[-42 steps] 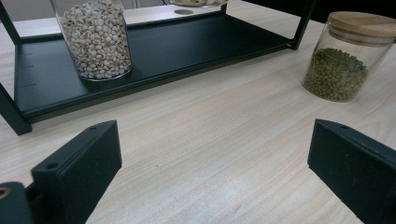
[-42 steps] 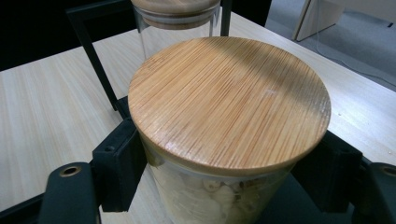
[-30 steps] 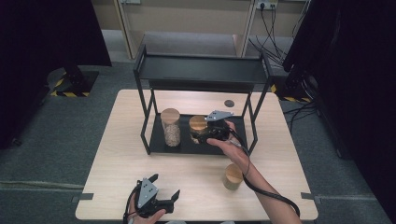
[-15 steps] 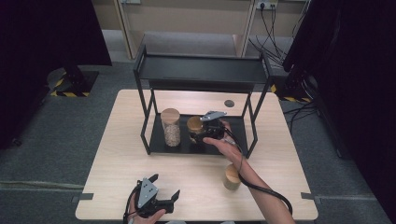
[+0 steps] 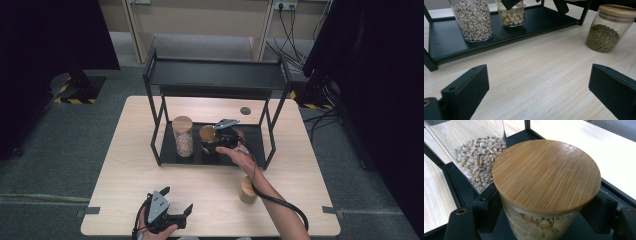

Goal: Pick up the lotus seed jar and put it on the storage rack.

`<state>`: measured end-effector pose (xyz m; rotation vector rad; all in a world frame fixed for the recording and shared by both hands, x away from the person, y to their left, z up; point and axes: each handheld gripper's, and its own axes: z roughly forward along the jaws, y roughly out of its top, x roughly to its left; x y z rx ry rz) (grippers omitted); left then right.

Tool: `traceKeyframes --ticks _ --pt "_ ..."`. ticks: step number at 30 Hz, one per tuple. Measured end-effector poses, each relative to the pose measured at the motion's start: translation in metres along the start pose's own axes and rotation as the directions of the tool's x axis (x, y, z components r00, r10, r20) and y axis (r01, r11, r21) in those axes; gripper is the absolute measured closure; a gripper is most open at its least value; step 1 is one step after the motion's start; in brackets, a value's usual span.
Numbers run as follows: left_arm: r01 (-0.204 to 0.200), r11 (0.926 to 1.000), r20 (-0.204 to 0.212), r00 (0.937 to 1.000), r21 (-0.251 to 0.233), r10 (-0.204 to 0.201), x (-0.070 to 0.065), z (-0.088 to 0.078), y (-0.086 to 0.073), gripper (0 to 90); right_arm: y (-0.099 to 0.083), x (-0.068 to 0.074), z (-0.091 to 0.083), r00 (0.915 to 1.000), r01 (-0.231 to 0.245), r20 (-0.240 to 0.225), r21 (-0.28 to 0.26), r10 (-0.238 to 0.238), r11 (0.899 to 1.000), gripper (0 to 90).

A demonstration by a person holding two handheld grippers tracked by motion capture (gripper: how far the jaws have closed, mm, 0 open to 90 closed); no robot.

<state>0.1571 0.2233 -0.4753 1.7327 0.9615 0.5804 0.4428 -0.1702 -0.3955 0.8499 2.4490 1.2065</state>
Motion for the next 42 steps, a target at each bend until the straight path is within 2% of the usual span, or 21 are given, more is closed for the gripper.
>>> traceKeyframes --ticks 2,13,15,17,20,26,29,35,42 --pt "0.000 1.0000 0.000 1.0000 -0.001 0.000 0.000 0.000 0.000 2.5 0.001 0.000 0.001 1.0000 0.004 -0.001 0.014 -0.004 1.000 25.4" --pt "0.000 1.0000 0.002 1.0000 0.004 0.000 -0.001 0.001 0.000 2.5 -0.002 -0.002 0.001 1.0000 -0.004 0.003 0.020 0.004 1.000 24.9" --pt "-0.001 1.0000 0.002 1.0000 0.004 0.001 -0.001 0.001 0.000 2.5 -0.002 -0.002 0.000 0.9996 -0.029 0.001 0.021 0.029 0.999 20.1" --pt "0.000 1.0000 0.003 1.0000 0.004 0.000 -0.001 0.001 0.000 2.5 -0.001 -0.002 -0.001 0.9994 -0.034 0.002 0.017 0.034 0.999 18.5" --pt "0.000 1.0000 0.004 1.0000 0.006 0.000 -0.001 0.001 0.000 2.5 0.004 0.003 -0.007 0.9997 -0.017 0.017 0.026 0.016 1.000 9.4" --pt "0.000 1.0000 0.004 1.0000 0.006 0.000 -0.001 0.001 0.000 2.5 0.005 0.006 -0.020 0.9994 -0.029 0.019 0.011 0.028 1.000 5.0" --pt "0.000 1.0000 0.003 1.0000 0.006 0.000 -0.001 0.002 0.000 2.5 0.004 0.009 -0.028 0.9994 -0.018 0.029 0.002 0.018 1.000 4.2" --pt "-0.002 1.0000 0.003 1.0000 0.007 0.002 -0.002 0.002 0.000 2.5 -0.001 0.009 -0.045 0.9994 -0.034 0.004 -0.048 0.034 0.998 4.0" --pt "-0.001 1.0000 0.003 1.0000 0.009 0.001 -0.002 0.002 0.000 2.5 -0.005 0.015 -0.065 0.9998 -0.007 -0.017 -0.097 0.006 0.995 3.8"
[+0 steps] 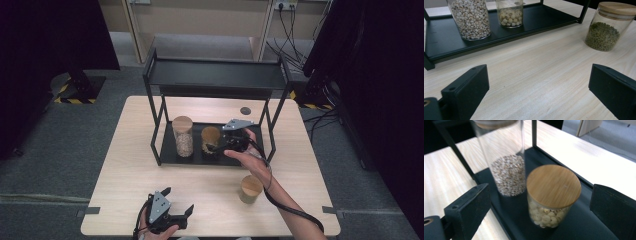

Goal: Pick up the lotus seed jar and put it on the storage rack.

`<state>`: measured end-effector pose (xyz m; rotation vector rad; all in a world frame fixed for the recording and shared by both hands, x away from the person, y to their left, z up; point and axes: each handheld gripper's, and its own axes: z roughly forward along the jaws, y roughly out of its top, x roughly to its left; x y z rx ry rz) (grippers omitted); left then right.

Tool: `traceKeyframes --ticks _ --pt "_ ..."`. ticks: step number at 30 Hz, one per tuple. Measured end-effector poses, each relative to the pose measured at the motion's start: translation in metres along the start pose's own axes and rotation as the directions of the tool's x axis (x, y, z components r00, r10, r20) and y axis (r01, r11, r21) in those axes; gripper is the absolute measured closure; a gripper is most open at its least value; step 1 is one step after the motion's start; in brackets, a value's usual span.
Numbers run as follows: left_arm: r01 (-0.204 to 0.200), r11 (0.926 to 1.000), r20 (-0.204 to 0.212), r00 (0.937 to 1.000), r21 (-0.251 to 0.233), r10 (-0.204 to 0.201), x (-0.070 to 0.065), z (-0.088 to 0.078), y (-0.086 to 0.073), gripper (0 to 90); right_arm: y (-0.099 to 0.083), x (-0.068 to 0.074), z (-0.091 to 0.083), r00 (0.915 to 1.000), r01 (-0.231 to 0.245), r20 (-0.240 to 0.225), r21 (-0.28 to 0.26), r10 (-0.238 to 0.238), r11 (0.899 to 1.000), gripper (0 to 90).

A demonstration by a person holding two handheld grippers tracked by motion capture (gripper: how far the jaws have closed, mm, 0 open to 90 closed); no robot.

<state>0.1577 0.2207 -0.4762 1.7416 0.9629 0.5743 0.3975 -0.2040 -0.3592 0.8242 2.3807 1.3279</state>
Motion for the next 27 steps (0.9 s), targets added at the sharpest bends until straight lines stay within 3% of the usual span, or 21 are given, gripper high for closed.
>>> traceKeyframes --ticks 10,27 --pt "-0.001 1.0000 -0.002 1.0000 0.003 0.001 0.000 0.000 0.000 2.5 -0.007 0.008 -0.023 0.9989 0.033 -0.031 -0.050 -0.034 0.998 3.6" --pt "0.001 1.0000 -0.006 1.0000 0.003 -0.001 0.000 0.001 0.000 2.5 -0.025 0.017 -0.054 0.9970 0.018 -0.073 -0.129 -0.028 0.991 3.2"
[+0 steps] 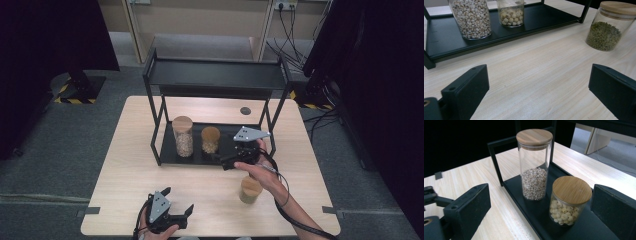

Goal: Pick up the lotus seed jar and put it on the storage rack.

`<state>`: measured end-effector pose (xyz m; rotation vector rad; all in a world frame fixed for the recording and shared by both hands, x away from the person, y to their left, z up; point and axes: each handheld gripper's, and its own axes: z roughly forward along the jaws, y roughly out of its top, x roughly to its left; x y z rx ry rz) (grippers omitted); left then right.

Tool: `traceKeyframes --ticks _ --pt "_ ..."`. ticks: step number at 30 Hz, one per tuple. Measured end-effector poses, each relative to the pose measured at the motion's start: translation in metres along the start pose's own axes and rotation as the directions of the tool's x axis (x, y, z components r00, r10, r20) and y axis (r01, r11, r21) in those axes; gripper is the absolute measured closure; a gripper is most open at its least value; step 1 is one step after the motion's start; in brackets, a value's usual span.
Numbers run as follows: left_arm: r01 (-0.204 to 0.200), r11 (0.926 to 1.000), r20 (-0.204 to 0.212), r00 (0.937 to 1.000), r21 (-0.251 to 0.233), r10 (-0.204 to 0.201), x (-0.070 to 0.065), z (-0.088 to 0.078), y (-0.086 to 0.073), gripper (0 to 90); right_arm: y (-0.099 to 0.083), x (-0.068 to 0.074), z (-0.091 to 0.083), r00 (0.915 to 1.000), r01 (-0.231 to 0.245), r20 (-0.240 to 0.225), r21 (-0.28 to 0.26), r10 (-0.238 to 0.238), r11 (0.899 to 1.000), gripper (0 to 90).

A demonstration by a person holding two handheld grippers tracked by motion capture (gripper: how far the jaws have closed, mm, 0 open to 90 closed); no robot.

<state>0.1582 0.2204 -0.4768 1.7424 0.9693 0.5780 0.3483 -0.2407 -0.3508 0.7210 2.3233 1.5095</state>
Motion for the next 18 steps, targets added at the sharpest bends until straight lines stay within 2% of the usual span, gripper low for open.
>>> traceKeyframes --ticks 7,18 --pt "-0.001 1.0000 -0.001 1.0000 0.002 0.001 0.000 0.000 0.000 2.5 -0.009 0.003 -0.014 1.0000 0.002 0.004 -0.023 -0.002 1.000 3.1" --pt "0.001 1.0000 -0.002 1.0000 0.005 -0.001 0.000 0.001 0.000 2.5 -0.026 0.003 -0.039 0.9997 -0.019 0.017 -0.063 0.020 0.998 3.1"
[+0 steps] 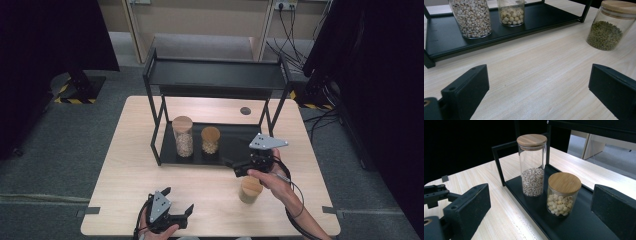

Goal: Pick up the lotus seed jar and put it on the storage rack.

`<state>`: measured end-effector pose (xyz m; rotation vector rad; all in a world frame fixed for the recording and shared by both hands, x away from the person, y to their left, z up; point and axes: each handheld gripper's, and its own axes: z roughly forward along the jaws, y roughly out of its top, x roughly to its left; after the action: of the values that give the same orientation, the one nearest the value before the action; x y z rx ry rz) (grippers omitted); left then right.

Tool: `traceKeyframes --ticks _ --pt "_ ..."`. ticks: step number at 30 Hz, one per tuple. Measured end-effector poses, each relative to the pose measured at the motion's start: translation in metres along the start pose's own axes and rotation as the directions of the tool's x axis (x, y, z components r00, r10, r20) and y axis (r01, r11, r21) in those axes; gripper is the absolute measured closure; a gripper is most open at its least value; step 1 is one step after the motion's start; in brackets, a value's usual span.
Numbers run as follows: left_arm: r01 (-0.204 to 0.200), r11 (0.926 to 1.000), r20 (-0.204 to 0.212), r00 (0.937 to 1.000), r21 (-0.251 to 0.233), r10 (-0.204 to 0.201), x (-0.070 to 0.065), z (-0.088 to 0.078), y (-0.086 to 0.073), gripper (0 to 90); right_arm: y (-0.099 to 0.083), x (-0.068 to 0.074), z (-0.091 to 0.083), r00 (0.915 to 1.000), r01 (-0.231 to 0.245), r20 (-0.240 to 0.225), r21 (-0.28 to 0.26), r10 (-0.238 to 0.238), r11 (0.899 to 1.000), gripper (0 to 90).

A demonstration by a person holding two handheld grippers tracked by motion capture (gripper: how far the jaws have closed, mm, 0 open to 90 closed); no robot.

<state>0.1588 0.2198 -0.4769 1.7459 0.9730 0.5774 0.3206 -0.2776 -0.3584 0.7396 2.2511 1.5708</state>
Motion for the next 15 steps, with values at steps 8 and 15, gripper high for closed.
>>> traceKeyframes --ticks 8,15 --pt "0.004 1.0000 -0.002 1.0000 0.001 -0.004 0.000 0.000 0.000 2.5 -0.012 0.003 -0.016 0.9999 -0.011 0.003 -0.022 0.011 1.000 3.0" --pt "0.004 1.0000 -0.003 1.0000 0.002 -0.004 0.000 0.001 0.000 2.5 -0.028 0.006 -0.031 0.9995 -0.027 0.015 -0.036 0.027 0.999 3.0"
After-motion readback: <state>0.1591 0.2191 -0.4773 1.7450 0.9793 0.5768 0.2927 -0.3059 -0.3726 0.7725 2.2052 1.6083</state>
